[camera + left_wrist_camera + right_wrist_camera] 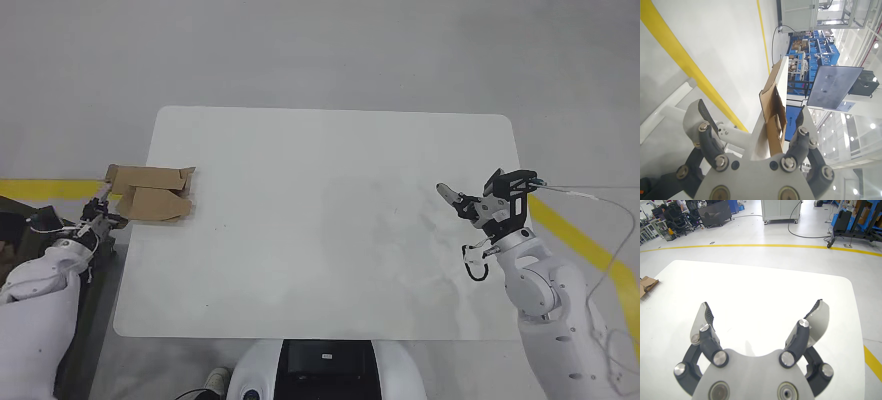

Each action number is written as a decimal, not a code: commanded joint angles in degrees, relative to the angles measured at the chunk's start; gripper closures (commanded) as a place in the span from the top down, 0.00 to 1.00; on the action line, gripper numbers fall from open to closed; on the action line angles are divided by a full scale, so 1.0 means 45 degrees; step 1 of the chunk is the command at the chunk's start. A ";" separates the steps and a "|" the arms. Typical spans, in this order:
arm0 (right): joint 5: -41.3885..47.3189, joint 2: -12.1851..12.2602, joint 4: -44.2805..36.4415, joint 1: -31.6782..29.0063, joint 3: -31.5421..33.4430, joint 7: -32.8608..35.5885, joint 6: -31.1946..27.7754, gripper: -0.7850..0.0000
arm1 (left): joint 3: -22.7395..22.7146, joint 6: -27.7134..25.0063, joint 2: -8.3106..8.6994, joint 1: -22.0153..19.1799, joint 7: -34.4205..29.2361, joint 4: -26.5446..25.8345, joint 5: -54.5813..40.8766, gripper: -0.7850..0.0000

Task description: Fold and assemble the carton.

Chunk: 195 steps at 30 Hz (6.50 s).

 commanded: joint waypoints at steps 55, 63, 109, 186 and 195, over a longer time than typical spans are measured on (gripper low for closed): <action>0.0000 0.0000 0.0000 0.0000 0.0000 -0.0001 -0.0001 1.00 | 0.4039 0.0423 -0.2500 -0.6446 -0.0355 -0.0168 -0.1850 0.00; 0.0000 0.0000 0.0000 0.0000 0.0000 -0.0001 -0.0001 1.00 | 0.5125 0.0887 -0.3122 -0.6258 -0.0357 -0.1738 -0.2683 0.00; 0.3617 -0.0135 0.0147 0.0185 -0.0327 0.1141 -0.0166 1.00 | 0.5313 0.1526 -0.3297 -0.4124 -0.2486 -0.5602 -0.3127 0.00; 1.6772 -0.0281 0.0414 0.1127 -0.3329 1.0006 0.1570 0.36 | 0.9176 -0.0059 -0.5081 -0.5790 -0.8625 -0.2684 -0.3050 0.00; 1.6882 -0.0239 0.0500 0.1226 -0.3480 1.0184 0.1548 0.00 | 0.8913 0.0126 -0.5117 -0.5759 -0.8885 -0.2729 -0.3439 0.00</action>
